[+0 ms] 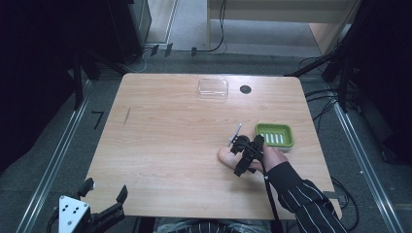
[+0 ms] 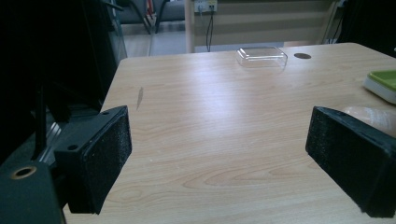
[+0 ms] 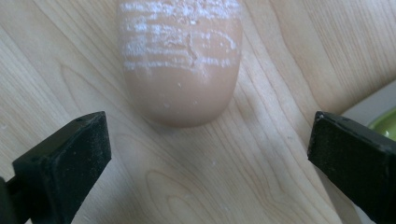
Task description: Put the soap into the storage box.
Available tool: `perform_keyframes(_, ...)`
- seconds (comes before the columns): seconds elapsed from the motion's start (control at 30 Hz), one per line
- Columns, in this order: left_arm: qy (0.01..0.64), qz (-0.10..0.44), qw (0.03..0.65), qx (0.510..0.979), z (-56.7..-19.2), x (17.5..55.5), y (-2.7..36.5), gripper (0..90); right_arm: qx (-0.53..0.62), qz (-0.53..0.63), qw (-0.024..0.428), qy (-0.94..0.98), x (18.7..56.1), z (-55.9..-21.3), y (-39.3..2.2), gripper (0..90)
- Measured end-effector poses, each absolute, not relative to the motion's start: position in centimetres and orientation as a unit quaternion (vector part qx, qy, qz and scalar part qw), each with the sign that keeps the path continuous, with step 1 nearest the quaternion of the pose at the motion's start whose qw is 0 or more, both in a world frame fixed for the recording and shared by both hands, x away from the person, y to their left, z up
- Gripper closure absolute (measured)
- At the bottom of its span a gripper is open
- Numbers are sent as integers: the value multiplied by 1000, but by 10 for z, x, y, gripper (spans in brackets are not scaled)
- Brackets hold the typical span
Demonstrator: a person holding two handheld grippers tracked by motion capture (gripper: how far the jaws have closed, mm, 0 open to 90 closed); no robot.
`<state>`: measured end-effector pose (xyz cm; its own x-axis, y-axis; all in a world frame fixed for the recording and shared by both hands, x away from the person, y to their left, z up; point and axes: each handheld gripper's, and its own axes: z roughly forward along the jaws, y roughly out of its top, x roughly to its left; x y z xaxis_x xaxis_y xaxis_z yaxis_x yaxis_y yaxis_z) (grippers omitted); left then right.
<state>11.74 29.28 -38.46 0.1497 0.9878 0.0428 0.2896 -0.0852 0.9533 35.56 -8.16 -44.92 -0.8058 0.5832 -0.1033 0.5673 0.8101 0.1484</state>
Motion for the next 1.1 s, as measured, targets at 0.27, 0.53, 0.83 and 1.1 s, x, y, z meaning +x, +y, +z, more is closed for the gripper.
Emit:
perform_keyframes(0.27, 517, 399, 437, 619, -384, 116, 293, 72, 303, 61, 65, 949, 365, -450, -73, 2)
perform_keyframes(0.53, 518, 399, 438, 617, -385, 116, 294, 72, 300, 64, 51, 950, 373, -452, -59, 2)
perform_keyframes(0.83, 519, 398, 437, 617, -385, 116, 294, 72, 298, 66, 46, 951, 383, -455, -49, 2)
perform_keyframes(1.1, 520, 399, 436, 617, -385, 115, 295, 72, 287, 57, 39, 955, 386, -460, -43, 48)
